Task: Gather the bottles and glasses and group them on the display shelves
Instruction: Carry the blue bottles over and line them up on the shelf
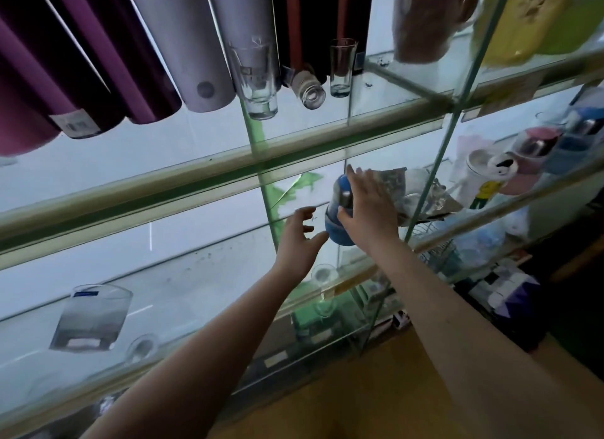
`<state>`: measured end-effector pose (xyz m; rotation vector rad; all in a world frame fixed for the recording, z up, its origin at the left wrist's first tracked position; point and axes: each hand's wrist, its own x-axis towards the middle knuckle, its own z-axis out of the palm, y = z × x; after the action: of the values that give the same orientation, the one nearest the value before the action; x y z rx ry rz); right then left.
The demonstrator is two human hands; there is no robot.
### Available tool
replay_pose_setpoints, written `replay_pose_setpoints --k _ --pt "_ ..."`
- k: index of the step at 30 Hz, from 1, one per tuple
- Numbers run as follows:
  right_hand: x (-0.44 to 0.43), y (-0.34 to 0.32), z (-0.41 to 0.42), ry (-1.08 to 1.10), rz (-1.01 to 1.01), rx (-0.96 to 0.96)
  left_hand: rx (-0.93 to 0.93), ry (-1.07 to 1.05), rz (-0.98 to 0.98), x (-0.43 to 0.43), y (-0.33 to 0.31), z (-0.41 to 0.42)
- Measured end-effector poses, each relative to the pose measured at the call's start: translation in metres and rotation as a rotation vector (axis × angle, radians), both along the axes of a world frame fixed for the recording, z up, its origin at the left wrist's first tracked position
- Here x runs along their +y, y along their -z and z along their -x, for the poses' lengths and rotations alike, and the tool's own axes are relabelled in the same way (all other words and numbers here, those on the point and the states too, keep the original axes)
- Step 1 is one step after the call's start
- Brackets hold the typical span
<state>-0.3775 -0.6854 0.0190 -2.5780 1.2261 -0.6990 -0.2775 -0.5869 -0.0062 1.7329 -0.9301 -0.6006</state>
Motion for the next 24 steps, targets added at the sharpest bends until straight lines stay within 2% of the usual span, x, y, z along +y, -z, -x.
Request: replay_pose_setpoints --k 6,12,19,24 --pt "0.001 0.003 0.0 0.042 0.034 -0.009 -0.002 -0.007 0.005 -0.006 0.006 -0.002" --pt "0.018 0.008 0.008 -0.012 -0.191 -0.204 -0.006 0.008 -0.003 0.008 0.019 0.002" --pt "0.041 -0.004 0.025 -0.013 -0.168 -0.301 -0.107 0.069 0.11 0.018 0.001 0.006" --pt "0.074 -0.026 0.045 -0.06 -0.155 -0.416 -0.028 0.192 0.188 0.047 -0.017 0.026"
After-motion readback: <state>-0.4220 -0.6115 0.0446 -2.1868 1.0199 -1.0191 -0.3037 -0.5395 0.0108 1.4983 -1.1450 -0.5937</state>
